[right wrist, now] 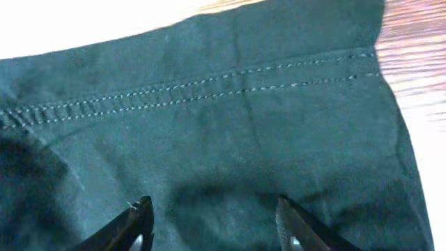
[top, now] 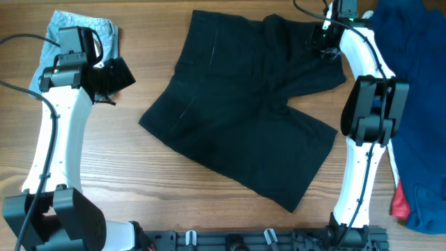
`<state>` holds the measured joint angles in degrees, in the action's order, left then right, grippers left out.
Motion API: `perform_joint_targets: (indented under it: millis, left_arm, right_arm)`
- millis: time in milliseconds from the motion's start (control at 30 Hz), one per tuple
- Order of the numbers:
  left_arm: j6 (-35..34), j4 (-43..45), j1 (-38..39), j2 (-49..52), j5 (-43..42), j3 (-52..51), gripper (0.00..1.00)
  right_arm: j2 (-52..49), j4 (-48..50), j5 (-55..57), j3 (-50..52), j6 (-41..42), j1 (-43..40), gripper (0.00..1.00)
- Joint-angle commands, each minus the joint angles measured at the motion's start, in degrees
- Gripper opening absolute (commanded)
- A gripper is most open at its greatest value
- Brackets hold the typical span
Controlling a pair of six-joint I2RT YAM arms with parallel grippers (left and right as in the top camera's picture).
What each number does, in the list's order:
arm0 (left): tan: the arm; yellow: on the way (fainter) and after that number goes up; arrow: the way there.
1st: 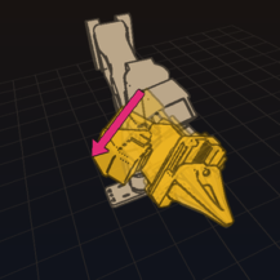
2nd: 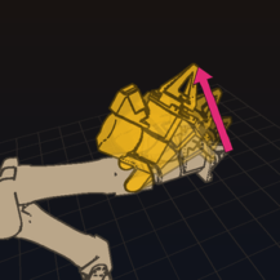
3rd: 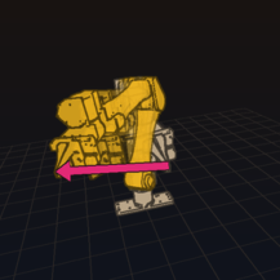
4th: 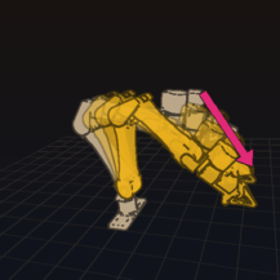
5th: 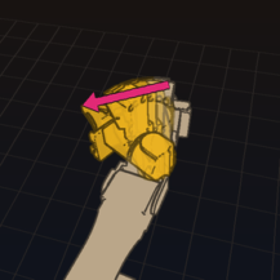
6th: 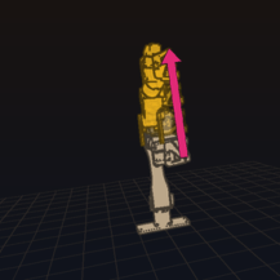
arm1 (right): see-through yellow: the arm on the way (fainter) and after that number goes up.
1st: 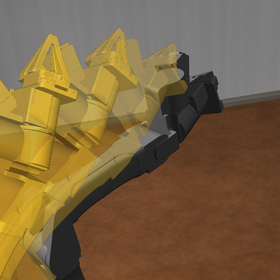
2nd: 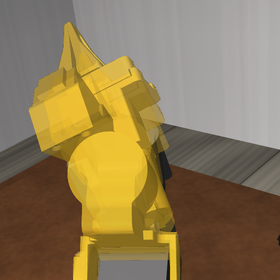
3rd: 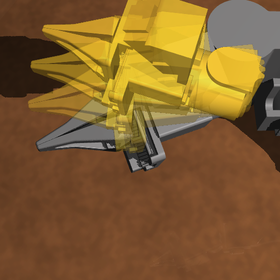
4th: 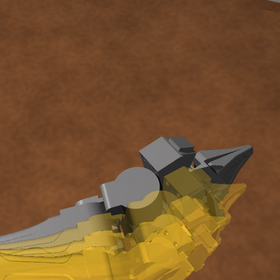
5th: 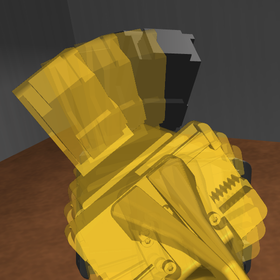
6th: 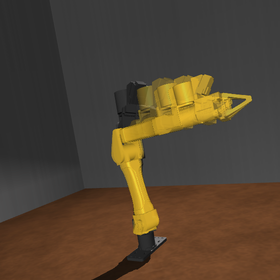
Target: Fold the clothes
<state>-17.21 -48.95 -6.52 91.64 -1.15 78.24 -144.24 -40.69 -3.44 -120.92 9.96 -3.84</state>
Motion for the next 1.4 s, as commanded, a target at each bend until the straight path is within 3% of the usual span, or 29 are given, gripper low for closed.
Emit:
perform_joint_targets:
  millis: [0, 167, 233, 300, 500, 733, 1067, 1367]
  left_arm:
    - [0.52, -0.07, -0.11, 0.33, 0.57, -0.33, 0.82]
    - [0.52, 0.24, -0.07, 1.07, 0.57, -0.33, 0.83]
    - [0.52, 0.61, -0.07, 1.73, 0.46, -0.33, 0.83]
    - [0.79, 1.70, -0.07, 2.80, -1.25, -0.33, 0.83]
    - [13.51, 11.39, 3.08, 7.41, -16.55, -0.33, 0.83]
    - [19.04, 24.74, 15.65, 16.81, -16.98, -0.33, 0.86]
    - [26.18, 41.51, 28.98, 29.59, -5.75, -0.33, 0.85]
    - [25.81, 43.39, 28.44, 36.98, 4.48, -0.33, 0.86]
  right_arm:
    - [-7.50, -3.37, 6.84, 1.42, 0.79, -4.76, 0.65]
    - [-3.78, -4.13, 3.54, -0.50, 0.46, -5.81, 0.94]
    - [-0.74, -5.07, 1.42, -1.27, 0.59, -5.66, 1.00]
    - [3.96, -5.73, -3.15, -1.46, 0.70, -5.44, 1.00]
    - [22.80, -11.04, -15.52, -1.44, 0.63, -4.04, 1.00]
    - [29.00, -15.91, -15.26, -1.44, 0.57, -2.34, 0.99]
    - [28.44, -19.65, -15.26, -1.31, 0.55, -2.32, 1.00]
    - [28.41, -20.33, -15.04, -1.31, 0.52, -2.32, 1.00]
